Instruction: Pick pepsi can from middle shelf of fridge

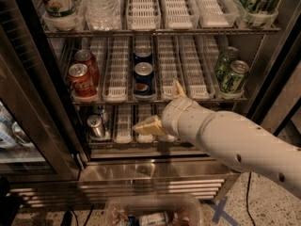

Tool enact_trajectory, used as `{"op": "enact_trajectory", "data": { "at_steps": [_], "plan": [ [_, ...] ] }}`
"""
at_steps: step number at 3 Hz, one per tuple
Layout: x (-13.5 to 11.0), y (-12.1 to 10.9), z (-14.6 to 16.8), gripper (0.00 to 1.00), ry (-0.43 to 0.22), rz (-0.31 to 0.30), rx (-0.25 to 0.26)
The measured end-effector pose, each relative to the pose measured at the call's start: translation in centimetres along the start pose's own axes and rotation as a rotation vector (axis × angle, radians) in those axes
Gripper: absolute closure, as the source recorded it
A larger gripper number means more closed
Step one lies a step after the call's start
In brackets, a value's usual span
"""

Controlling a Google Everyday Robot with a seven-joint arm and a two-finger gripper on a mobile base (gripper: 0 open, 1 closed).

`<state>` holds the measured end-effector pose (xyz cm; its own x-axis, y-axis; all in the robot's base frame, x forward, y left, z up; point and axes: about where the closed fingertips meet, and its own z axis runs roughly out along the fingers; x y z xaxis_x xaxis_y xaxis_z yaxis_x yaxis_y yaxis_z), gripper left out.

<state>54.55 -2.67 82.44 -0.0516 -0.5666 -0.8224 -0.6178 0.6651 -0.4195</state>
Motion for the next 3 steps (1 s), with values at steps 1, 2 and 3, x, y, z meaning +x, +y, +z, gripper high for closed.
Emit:
{"op": "enact_trajectory", "data": {
  "at_steps": [1,2,3],
  "plan": [
    [0.0,0.0,0.0,0.00,0.000,0.000,0.000],
    [-0.5,0.1,0.2,0.00,-0.017,0.005,0.011],
    [-1.8,-0.6,1.0,0.00,-0.081,0.023,0.079]
  ]
}}
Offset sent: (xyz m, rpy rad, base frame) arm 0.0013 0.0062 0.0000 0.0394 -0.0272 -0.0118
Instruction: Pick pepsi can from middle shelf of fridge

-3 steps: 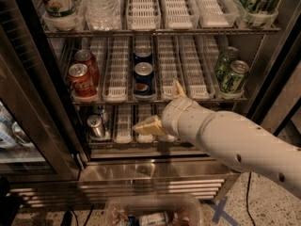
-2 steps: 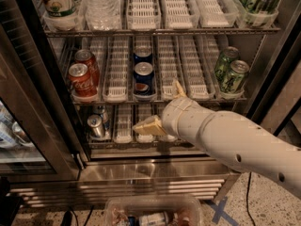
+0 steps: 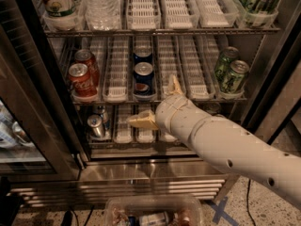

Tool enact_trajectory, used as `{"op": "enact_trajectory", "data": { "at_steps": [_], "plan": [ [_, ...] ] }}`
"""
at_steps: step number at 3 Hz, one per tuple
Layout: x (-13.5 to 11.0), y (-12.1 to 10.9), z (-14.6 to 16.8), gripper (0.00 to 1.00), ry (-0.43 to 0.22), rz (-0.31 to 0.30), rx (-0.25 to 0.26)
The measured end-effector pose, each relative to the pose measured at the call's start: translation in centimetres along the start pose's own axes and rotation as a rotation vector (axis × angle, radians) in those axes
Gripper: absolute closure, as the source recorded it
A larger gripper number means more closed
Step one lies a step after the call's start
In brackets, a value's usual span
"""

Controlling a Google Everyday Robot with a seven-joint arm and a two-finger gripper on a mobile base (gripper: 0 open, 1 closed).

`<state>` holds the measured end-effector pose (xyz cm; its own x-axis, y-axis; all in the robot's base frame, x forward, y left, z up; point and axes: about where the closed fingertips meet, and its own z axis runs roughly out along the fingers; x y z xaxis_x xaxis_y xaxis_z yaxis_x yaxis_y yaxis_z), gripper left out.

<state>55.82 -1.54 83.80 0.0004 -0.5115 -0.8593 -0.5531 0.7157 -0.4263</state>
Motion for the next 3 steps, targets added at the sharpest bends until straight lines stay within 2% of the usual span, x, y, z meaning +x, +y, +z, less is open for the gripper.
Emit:
{"op": "enact_trajectory", "data": {
  "at_steps": [1,3],
  "plan": [
    [-2.4,-0.1,1.0,0.00,-0.102,0.039,0.085],
    [-4.0,0.8,1.3,0.00,-0.205,0.177,0.154]
  ]
}}
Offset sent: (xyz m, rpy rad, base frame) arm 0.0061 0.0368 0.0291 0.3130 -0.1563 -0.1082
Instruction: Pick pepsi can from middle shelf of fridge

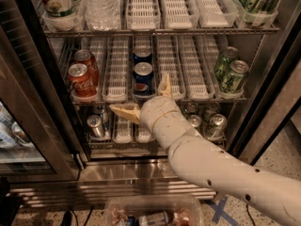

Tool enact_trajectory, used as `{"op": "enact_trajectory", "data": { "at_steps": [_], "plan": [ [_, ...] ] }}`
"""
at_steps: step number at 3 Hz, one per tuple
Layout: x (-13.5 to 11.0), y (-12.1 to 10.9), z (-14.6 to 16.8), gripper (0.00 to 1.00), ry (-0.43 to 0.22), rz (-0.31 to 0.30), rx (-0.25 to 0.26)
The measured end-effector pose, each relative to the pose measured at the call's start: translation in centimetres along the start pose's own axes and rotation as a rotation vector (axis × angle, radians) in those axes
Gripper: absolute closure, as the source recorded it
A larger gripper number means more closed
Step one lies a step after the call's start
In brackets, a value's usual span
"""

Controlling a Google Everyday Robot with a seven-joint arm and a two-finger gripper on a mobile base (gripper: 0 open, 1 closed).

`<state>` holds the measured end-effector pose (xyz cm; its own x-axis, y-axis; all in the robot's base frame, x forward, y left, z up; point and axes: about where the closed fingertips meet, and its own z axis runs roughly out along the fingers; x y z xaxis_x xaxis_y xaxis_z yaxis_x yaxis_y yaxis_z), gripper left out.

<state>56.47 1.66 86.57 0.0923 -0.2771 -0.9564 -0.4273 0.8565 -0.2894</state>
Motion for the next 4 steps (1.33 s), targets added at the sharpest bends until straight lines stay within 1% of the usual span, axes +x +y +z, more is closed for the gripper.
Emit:
{"op": "enact_trajectory", "data": {
  "at_steps": [1,2,3,4],
  "plan": [
    [0.1,-0.7,0.2,0.00,-0.016,0.015,0.051],
    [0.3,-1.6,0.9,0.00,-0.022,0.004,0.088],
    [0.7,-2.2,1.5,0.15,-0.017,0.005,0.109],
    [1.0,-2.3,1.8,0.21,-0.016,0.010,0.116]
  ]
}}
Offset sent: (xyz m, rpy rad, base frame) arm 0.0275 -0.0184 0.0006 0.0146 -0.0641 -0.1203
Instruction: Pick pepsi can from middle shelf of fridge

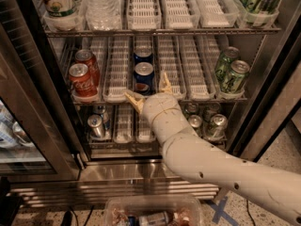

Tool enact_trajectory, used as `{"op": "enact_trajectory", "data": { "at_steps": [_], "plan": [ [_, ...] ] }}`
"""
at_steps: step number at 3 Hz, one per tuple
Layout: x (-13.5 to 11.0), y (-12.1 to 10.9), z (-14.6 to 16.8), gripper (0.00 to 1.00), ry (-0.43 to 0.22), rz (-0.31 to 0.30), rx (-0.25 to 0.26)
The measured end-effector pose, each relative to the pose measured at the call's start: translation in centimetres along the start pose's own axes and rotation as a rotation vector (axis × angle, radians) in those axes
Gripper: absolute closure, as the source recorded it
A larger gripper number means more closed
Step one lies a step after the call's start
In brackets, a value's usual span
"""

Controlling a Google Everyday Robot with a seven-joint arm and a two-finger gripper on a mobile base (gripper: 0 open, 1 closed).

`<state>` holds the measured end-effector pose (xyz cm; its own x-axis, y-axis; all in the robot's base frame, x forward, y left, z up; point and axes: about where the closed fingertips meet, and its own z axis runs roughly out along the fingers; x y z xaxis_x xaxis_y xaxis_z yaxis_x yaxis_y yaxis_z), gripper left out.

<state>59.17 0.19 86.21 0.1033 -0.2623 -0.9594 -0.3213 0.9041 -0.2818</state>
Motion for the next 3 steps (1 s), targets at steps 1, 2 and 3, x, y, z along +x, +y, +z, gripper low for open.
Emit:
{"op": "enact_trajectory", "data": {
  "at_steps": [1,2,3],
  "plan": [
    [0.34,-0.18,0.14,0.18,0.002,0.003,0.012],
    [0.93,-0.40,0.43,0.18,0.006,0.017,0.025],
    [1.22,-0.27,0.80,0.20,0.003,0.033,0.027]
  ]
}}
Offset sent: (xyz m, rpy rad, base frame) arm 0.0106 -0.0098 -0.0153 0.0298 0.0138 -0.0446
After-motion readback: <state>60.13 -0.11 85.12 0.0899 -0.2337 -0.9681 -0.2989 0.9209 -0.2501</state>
